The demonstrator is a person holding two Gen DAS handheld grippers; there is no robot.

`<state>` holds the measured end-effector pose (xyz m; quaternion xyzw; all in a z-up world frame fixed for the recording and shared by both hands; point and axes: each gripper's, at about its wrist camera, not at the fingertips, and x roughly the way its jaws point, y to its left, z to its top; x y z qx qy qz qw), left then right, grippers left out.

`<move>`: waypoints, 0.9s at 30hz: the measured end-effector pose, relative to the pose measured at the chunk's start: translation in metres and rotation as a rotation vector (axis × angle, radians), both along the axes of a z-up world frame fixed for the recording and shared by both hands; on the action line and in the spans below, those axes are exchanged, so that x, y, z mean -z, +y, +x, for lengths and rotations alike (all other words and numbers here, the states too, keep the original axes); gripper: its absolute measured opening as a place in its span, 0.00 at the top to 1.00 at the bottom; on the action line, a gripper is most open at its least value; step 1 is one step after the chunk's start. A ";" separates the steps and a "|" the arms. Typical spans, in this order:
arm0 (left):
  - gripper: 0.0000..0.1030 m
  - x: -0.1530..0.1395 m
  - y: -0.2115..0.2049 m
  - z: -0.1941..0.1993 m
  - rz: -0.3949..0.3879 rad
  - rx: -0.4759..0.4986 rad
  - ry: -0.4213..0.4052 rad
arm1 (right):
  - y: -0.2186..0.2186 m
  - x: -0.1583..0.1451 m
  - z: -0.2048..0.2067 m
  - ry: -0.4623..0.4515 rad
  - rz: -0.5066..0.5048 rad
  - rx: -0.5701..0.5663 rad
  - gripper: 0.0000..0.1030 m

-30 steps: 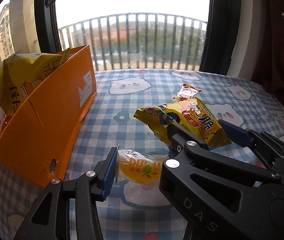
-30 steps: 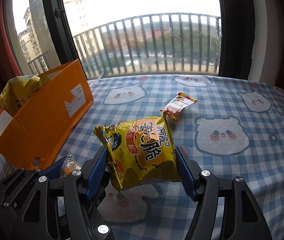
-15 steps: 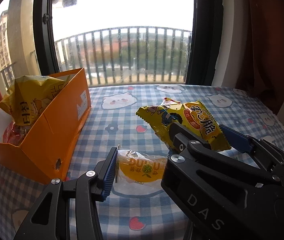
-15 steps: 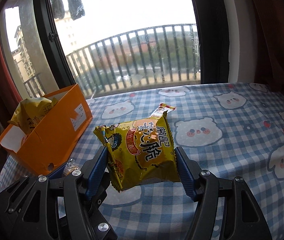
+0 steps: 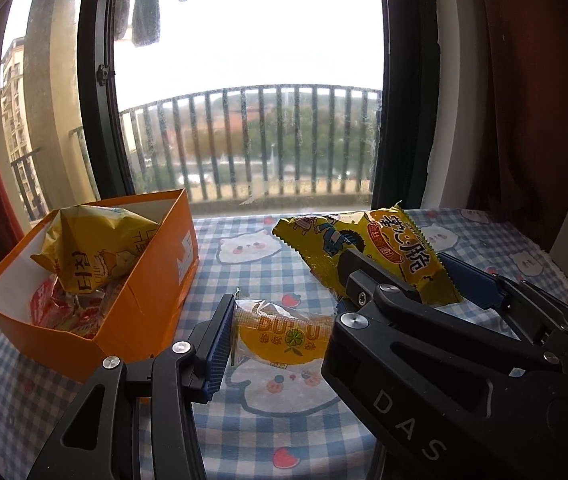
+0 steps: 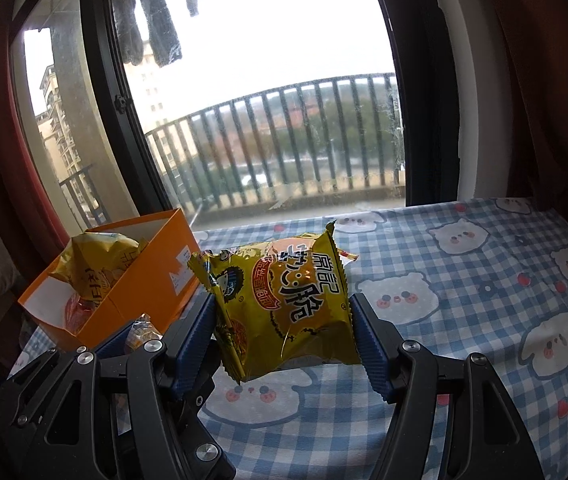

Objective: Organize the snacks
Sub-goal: 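Lift the held cake and yellow bag and carry both over the orange box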

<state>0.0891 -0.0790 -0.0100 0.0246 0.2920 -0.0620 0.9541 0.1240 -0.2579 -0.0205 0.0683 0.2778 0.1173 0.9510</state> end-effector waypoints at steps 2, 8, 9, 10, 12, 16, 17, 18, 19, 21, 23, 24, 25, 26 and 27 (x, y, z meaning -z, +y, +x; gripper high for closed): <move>0.50 -0.003 0.004 0.001 -0.001 -0.004 -0.010 | 0.004 -0.004 0.001 -0.011 -0.002 -0.004 0.32; 0.50 -0.012 0.017 0.006 -0.005 -0.019 -0.037 | 0.019 -0.017 0.003 -0.037 -0.003 -0.018 0.32; 0.50 -0.014 0.021 0.006 -0.007 -0.022 -0.042 | 0.022 -0.020 0.003 -0.043 -0.003 -0.022 0.32; 0.50 -0.015 0.024 0.006 -0.009 -0.025 -0.046 | 0.026 -0.022 0.004 -0.048 -0.004 -0.025 0.32; 0.50 -0.019 0.029 0.007 -0.010 -0.034 -0.056 | 0.033 -0.027 0.005 -0.056 -0.007 -0.031 0.32; 0.50 -0.025 0.040 0.010 -0.012 -0.053 -0.068 | 0.049 -0.035 0.010 -0.068 -0.010 -0.050 0.32; 0.50 -0.026 0.043 0.010 -0.014 -0.058 -0.071 | 0.054 -0.036 0.012 -0.071 -0.011 -0.054 0.32; 0.50 -0.027 0.047 0.011 -0.015 -0.064 -0.073 | 0.058 -0.037 0.013 -0.073 -0.012 -0.059 0.32; 0.50 -0.028 0.052 0.011 -0.018 -0.069 -0.076 | 0.062 -0.038 0.014 -0.075 -0.013 -0.065 0.32; 0.50 -0.028 0.061 0.013 -0.023 -0.079 -0.078 | 0.072 -0.040 0.016 -0.080 -0.018 -0.075 0.32; 0.50 -0.028 0.069 0.015 -0.025 -0.091 -0.076 | 0.082 -0.040 0.020 -0.080 -0.025 -0.085 0.32; 0.50 -0.027 0.074 0.017 -0.026 -0.097 -0.074 | 0.088 -0.040 0.022 -0.078 -0.028 -0.091 0.32; 0.50 -0.027 0.079 0.018 -0.028 -0.103 -0.072 | 0.092 -0.039 0.024 -0.075 -0.031 -0.096 0.32; 0.50 -0.026 0.084 0.020 -0.029 -0.109 -0.071 | 0.097 -0.039 0.026 -0.073 -0.033 -0.101 0.32; 0.50 -0.026 0.089 0.021 -0.031 -0.116 -0.069 | 0.102 -0.039 0.028 -0.071 -0.036 -0.107 0.32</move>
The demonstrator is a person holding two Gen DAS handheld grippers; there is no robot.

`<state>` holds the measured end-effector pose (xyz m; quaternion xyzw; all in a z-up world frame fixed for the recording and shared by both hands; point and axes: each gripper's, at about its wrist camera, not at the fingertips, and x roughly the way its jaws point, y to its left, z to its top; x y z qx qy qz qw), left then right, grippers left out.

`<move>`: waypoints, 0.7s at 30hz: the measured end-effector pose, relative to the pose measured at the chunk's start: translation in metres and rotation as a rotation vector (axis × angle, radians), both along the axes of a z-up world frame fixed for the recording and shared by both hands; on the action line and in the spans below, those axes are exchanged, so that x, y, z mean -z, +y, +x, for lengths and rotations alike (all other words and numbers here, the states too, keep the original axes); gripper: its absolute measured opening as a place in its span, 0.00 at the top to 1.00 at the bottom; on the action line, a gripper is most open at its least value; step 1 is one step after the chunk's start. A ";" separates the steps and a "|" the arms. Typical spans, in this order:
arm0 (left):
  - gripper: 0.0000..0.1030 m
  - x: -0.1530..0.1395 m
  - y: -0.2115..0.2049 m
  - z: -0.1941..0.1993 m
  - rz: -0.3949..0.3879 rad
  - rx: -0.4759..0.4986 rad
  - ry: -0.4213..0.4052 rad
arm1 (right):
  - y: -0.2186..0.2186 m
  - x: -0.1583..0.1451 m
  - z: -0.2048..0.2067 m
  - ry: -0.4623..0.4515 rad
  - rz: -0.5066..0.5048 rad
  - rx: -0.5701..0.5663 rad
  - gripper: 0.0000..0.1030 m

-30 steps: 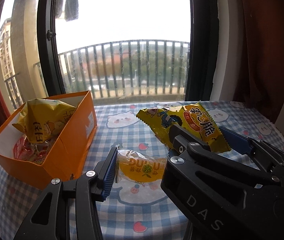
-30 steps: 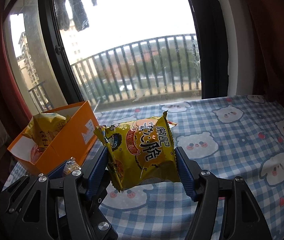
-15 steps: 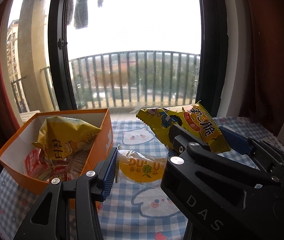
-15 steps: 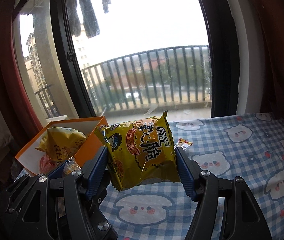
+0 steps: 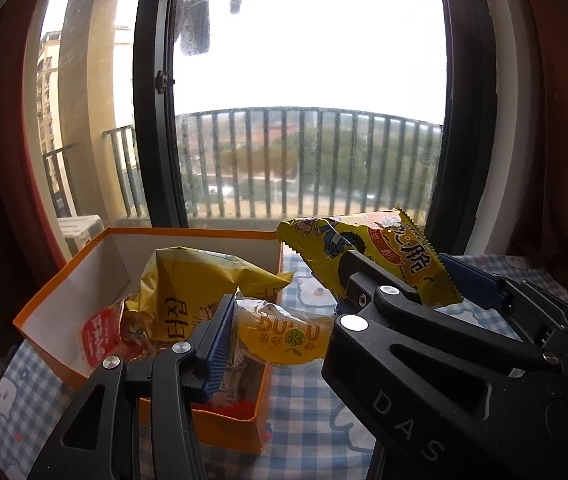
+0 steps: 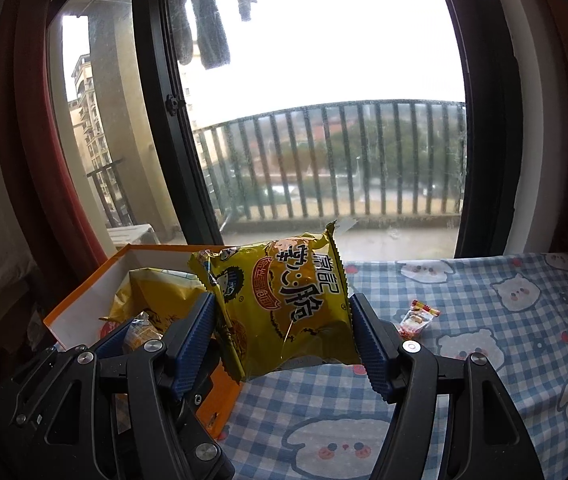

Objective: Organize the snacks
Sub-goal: 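Lift the held cake and yellow bag and carry both over the orange box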

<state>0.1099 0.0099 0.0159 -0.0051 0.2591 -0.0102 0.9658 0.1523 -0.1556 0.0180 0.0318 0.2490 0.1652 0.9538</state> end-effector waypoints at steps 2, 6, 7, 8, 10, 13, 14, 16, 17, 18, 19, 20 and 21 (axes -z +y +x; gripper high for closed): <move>0.50 0.001 0.010 0.003 -0.008 -0.012 0.005 | 0.010 0.001 0.005 0.005 -0.008 -0.010 0.32; 0.50 0.006 0.030 0.011 -0.021 -0.037 0.021 | 0.031 0.007 0.013 0.018 -0.026 -0.034 0.32; 0.50 0.008 0.034 0.013 -0.023 -0.044 0.026 | 0.035 0.009 0.015 0.021 -0.031 -0.040 0.32; 0.50 0.009 0.039 0.015 -0.025 -0.051 0.032 | 0.040 0.010 0.017 0.026 -0.037 -0.044 0.32; 0.50 0.013 0.047 0.018 -0.030 -0.067 0.042 | 0.050 0.014 0.021 0.037 -0.046 -0.054 0.32; 0.50 0.017 0.057 0.023 -0.041 -0.084 0.054 | 0.065 0.018 0.027 0.052 -0.060 -0.067 0.32; 0.50 0.019 0.060 0.025 -0.046 -0.089 0.058 | 0.069 0.019 0.029 0.057 -0.065 -0.072 0.32; 0.50 0.022 0.068 0.029 -0.053 -0.101 0.068 | 0.077 0.022 0.033 0.067 -0.075 -0.082 0.32; 0.50 0.024 0.071 0.030 -0.055 -0.108 0.071 | 0.081 0.023 0.035 0.072 -0.077 -0.087 0.32; 0.50 0.025 0.074 0.030 -0.055 -0.119 0.076 | 0.085 0.024 0.037 0.076 -0.079 -0.093 0.32; 0.50 0.027 0.078 0.032 -0.055 -0.129 0.082 | 0.089 0.026 0.039 0.080 -0.081 -0.097 0.32; 0.50 0.029 0.082 0.034 -0.057 -0.137 0.087 | 0.093 0.028 0.042 0.087 -0.080 -0.104 0.32; 0.50 0.030 0.086 0.036 -0.058 -0.144 0.091 | 0.097 0.030 0.044 0.094 -0.079 -0.111 0.32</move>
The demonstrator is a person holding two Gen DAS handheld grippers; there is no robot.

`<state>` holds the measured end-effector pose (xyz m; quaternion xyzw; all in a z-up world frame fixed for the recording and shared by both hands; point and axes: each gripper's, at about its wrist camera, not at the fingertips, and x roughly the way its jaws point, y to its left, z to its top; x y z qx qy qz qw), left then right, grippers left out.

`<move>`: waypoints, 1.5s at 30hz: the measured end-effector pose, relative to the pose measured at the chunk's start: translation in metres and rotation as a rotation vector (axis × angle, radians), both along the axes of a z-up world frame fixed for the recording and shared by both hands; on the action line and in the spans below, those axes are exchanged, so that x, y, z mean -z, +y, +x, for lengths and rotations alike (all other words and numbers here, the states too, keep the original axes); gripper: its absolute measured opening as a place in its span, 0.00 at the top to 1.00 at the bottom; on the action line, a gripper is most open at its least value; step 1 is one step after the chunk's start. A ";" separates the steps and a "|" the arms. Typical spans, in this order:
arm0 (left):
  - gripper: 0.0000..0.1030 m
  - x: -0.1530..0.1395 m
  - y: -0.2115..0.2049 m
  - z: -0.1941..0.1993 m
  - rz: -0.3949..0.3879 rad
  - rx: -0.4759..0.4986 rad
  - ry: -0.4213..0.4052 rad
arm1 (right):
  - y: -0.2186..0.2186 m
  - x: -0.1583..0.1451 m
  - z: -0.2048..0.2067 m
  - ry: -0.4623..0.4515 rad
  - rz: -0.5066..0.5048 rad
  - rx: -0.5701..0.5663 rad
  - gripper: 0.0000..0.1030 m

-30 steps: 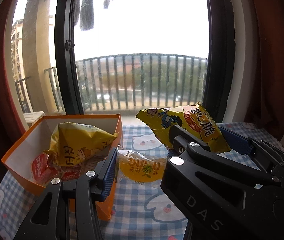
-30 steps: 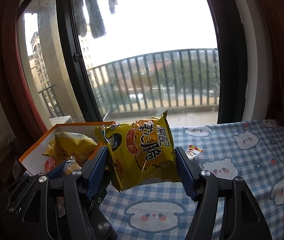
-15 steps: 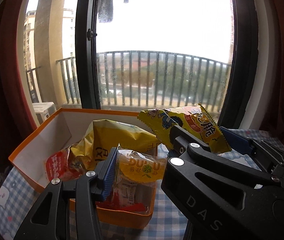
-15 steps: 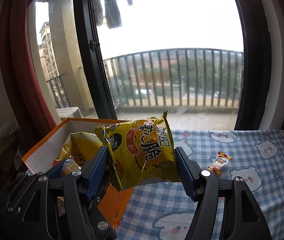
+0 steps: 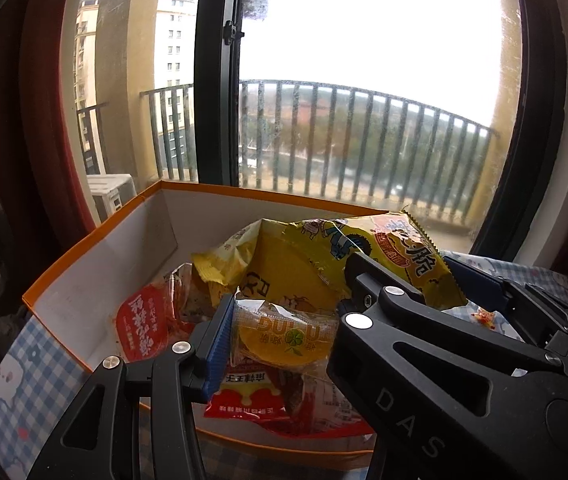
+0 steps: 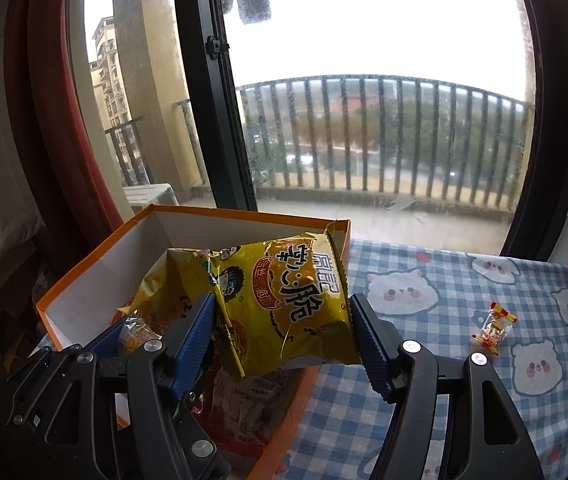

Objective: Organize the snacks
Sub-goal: 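Lift the held cake and yellow bag and carry both over the orange box, then open the left tool over the box while the right tool releases the yellow bag, then withdraw both tools from the box toward the small gummy-candy packet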

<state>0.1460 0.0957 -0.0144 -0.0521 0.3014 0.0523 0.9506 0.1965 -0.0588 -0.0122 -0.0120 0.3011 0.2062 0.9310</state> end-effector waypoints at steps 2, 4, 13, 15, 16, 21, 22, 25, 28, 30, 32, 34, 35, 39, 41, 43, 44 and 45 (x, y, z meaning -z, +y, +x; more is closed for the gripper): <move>0.50 0.003 0.008 0.003 -0.002 -0.017 0.010 | 0.009 0.004 0.004 0.010 0.000 -0.013 0.32; 0.50 0.006 0.015 0.007 0.002 -0.037 0.021 | 0.018 0.008 0.008 0.022 0.002 -0.027 0.32; 0.42 0.015 0.031 0.016 -0.024 -0.092 0.055 | 0.034 0.016 0.017 0.057 0.007 -0.077 0.31; 0.40 0.016 0.031 0.017 -0.032 -0.091 0.067 | 0.033 0.016 0.017 0.065 0.013 -0.080 0.30; 0.37 0.015 0.031 0.017 -0.027 -0.096 0.068 | 0.033 0.016 0.018 0.072 0.014 -0.082 0.29; 0.22 0.016 0.031 0.011 0.004 -0.125 0.069 | 0.033 0.015 0.013 0.060 0.006 -0.092 0.25; 0.20 0.016 0.031 0.009 0.008 -0.127 0.071 | 0.034 0.016 0.012 0.059 0.001 -0.095 0.23; 0.18 0.017 0.031 0.004 0.027 -0.131 0.075 | 0.033 0.017 0.009 0.061 -0.001 -0.106 0.17; 0.18 0.017 0.031 -0.002 0.033 -0.129 0.070 | 0.033 0.018 0.005 0.069 -0.003 -0.111 0.13; 0.17 0.015 0.030 -0.007 0.038 -0.132 0.065 | 0.034 0.017 0.001 0.062 -0.006 -0.109 0.10; 0.16 0.014 0.029 -0.011 0.038 -0.129 0.059 | 0.033 0.015 -0.004 0.054 -0.009 -0.096 0.05; 0.16 0.013 0.028 -0.015 0.036 -0.126 0.054 | 0.030 0.013 -0.009 0.045 -0.010 -0.085 0.02; 0.16 0.013 0.028 -0.017 0.037 -0.126 0.052 | 0.029 0.012 -0.011 0.043 -0.010 -0.086 0.01; 0.16 0.011 0.024 -0.024 0.037 -0.125 0.043 | 0.023 0.010 -0.018 0.035 -0.014 -0.083 0.01; 0.16 0.010 0.021 -0.027 0.031 -0.121 0.038 | 0.019 0.009 -0.022 0.030 -0.015 -0.080 0.01; 0.16 0.009 0.018 -0.031 0.024 -0.114 0.035 | 0.015 0.007 -0.026 0.024 -0.014 -0.076 0.01; 0.16 0.009 0.016 -0.032 0.020 -0.108 0.035 | 0.012 0.006 -0.028 0.021 -0.013 -0.073 0.01; 0.16 0.008 0.015 -0.033 0.016 -0.103 0.033 | 0.010 0.005 -0.030 0.020 -0.011 -0.069 0.01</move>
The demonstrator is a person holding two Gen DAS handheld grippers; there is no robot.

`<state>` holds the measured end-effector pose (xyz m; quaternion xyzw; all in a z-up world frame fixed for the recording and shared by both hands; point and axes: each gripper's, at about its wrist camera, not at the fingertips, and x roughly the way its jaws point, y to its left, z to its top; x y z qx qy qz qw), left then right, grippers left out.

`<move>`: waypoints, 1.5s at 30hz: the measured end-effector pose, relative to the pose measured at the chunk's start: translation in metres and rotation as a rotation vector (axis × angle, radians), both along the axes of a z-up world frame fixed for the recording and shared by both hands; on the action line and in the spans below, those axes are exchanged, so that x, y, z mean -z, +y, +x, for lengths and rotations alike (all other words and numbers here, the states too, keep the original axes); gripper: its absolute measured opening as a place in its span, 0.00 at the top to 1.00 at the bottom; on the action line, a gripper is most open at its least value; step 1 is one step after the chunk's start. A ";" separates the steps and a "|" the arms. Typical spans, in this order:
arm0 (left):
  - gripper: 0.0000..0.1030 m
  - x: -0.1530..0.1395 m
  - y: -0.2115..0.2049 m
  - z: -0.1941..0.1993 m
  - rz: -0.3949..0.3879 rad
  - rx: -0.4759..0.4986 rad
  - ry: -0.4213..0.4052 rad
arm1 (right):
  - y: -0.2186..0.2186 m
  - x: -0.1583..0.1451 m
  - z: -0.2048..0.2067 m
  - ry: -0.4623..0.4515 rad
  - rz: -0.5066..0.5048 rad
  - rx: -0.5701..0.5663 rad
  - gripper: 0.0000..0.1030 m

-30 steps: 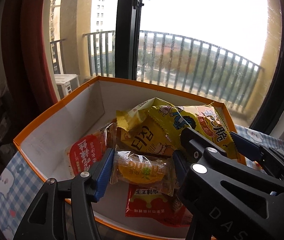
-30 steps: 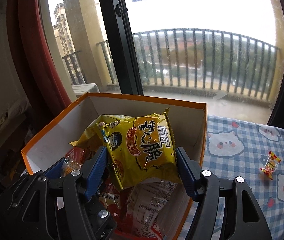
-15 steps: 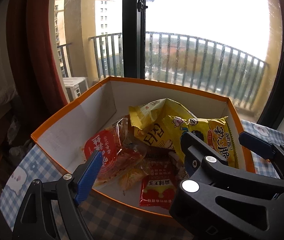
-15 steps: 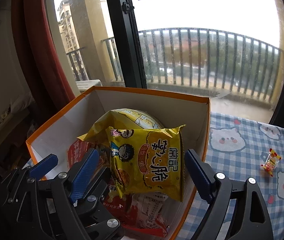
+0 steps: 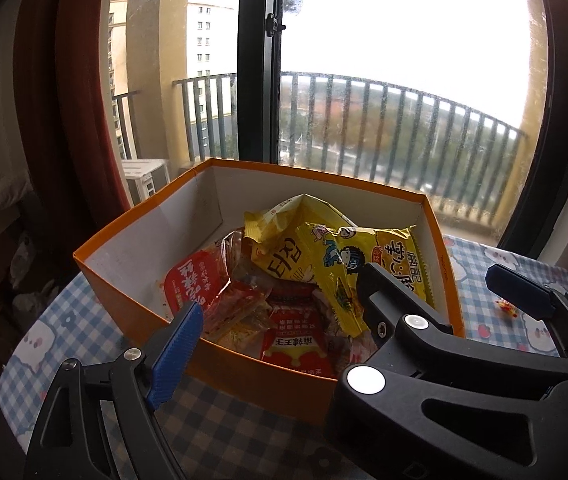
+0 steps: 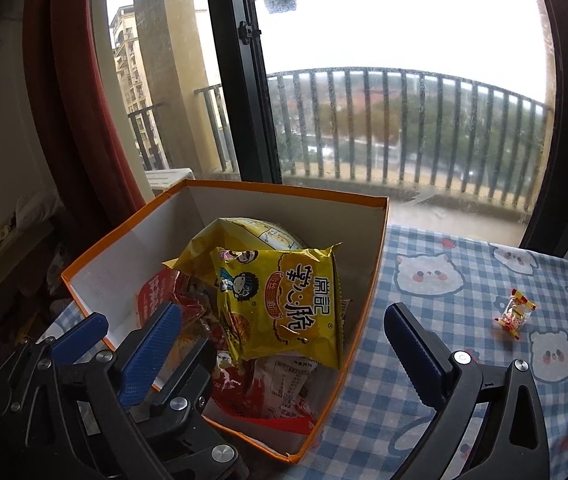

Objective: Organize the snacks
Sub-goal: 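Withdraw both tools from the box toward the small gummy-candy packet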

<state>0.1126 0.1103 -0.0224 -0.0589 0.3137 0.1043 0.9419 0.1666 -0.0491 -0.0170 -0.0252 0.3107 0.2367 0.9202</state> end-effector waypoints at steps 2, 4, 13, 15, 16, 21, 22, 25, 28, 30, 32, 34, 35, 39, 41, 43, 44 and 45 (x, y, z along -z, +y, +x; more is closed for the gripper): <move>0.16 -0.002 -0.005 -0.003 0.001 0.009 -0.007 | -0.006 -0.002 -0.004 -0.004 0.007 0.006 0.01; 0.16 -0.005 -0.010 -0.007 0.007 0.018 -0.020 | -0.012 -0.005 -0.008 -0.013 0.015 0.008 0.01; 0.16 -0.016 -0.037 -0.019 0.014 0.063 -0.060 | -0.042 -0.021 -0.024 -0.055 0.025 0.039 0.01; 0.16 -0.017 -0.043 -0.021 0.016 0.075 -0.064 | -0.049 -0.023 -0.026 -0.061 0.025 0.048 0.01; 0.16 -0.018 -0.046 -0.021 0.018 0.082 -0.065 | -0.053 -0.024 -0.028 -0.063 0.026 0.052 0.01; 0.16 -0.021 -0.066 -0.026 0.034 0.113 -0.072 | -0.071 -0.026 -0.032 -0.067 0.026 0.071 0.01; 0.16 -0.022 -0.069 -0.026 0.035 0.119 -0.074 | -0.074 -0.027 -0.033 -0.067 0.027 0.075 0.01; 0.16 -0.024 -0.083 -0.028 0.036 0.140 -0.082 | -0.087 -0.029 -0.036 -0.075 0.029 0.090 0.01; 0.16 -0.024 -0.096 -0.028 0.036 0.163 -0.085 | -0.101 -0.030 -0.038 -0.080 0.026 0.112 0.01; 0.16 -0.024 -0.106 -0.028 0.046 0.175 -0.088 | -0.110 -0.030 -0.038 -0.080 0.023 0.125 0.01; 0.16 -0.023 -0.116 -0.026 0.056 0.187 -0.088 | -0.119 -0.029 -0.037 -0.079 0.022 0.139 0.01; 0.16 -0.020 -0.125 -0.025 0.057 0.200 -0.082 | -0.130 -0.026 -0.037 -0.077 0.024 0.169 0.01; 0.16 -0.019 -0.130 -0.022 0.056 0.205 -0.079 | -0.134 -0.025 -0.036 -0.075 0.021 0.185 0.01; 0.16 -0.016 -0.152 -0.017 0.063 0.213 -0.076 | -0.153 -0.020 -0.029 -0.066 0.007 0.199 0.01; 0.15 -0.015 -0.163 -0.014 0.070 0.223 -0.078 | -0.162 -0.019 -0.024 -0.065 0.006 0.207 0.01; 0.15 -0.016 -0.174 -0.011 0.082 0.235 -0.082 | -0.171 -0.018 -0.019 -0.065 0.006 0.212 0.01; 0.15 -0.017 -0.180 -0.009 0.080 0.244 -0.083 | -0.175 -0.017 -0.016 -0.062 0.005 0.212 0.01; 0.15 -0.017 -0.184 -0.006 0.082 0.251 -0.082 | -0.180 -0.017 -0.014 -0.062 0.009 0.211 0.01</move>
